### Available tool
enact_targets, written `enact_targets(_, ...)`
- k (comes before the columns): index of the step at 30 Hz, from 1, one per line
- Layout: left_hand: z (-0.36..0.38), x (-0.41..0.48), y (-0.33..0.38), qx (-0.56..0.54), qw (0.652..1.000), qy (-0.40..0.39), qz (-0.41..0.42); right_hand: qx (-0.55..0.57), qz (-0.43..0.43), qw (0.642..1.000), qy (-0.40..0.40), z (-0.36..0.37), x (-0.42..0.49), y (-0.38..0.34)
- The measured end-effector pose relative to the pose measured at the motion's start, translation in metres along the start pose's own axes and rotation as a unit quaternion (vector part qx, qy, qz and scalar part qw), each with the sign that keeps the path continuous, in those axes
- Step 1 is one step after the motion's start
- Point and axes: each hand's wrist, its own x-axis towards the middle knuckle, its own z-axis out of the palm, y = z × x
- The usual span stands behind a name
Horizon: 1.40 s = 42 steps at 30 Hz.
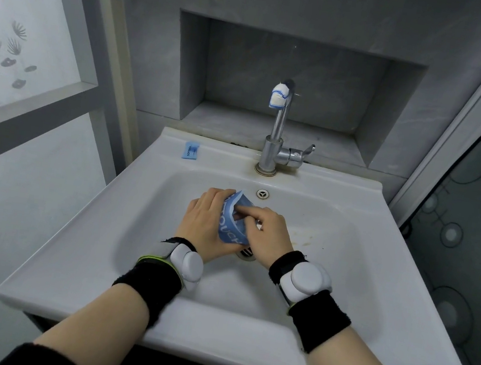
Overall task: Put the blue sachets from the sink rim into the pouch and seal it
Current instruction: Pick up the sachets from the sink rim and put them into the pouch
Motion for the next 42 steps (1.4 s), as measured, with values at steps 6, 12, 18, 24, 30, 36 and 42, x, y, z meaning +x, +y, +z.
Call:
enact_targets(6, 0.0005, -0.0002, -0.0001, -0.001, 1.0, 0.006, 0.001, 0.004, 0.004, 1.0, 0.007, -0.0002, 0.0001, 0.0018)
enact_targets(12, 0.0004, 0.0003, -0.0018, -0.005, 1.0, -0.003, -0.001, -0.019, -0.016, 0.999, -0.027, -0.0033, -0.0008, 0.0006)
enact_targets(18, 0.0016, 0.0001, -0.0028, -0.004, 1.0, -0.004, 0.004, -0.059, -0.038, 0.995, -0.068, -0.0024, 0.0006, 0.0016)
enact_targets(24, 0.0013, -0.0005, -0.0017, -0.005, 1.0, 0.002, 0.008, -0.06, -0.025, 0.995, -0.08, -0.0018, 0.0005, 0.0033)
enact_targets(30, 0.0011, -0.0004, -0.0016, 0.002, 1.0, -0.001, 0.006, -0.054, -0.01, 0.994, -0.089, -0.0017, -0.0003, 0.0037)
enact_targets(36, -0.0004, -0.0009, -0.0001, -0.004, 1.0, -0.002, 0.006, -0.057, -0.01, 0.996, -0.065, -0.0015, 0.0001, 0.0023)
enact_targets(42, 0.0005, -0.0009, 0.0003, -0.005, 1.0, 0.005, 0.002, -0.049, -0.022, 0.998, -0.025, -0.0038, -0.0004, -0.0005)
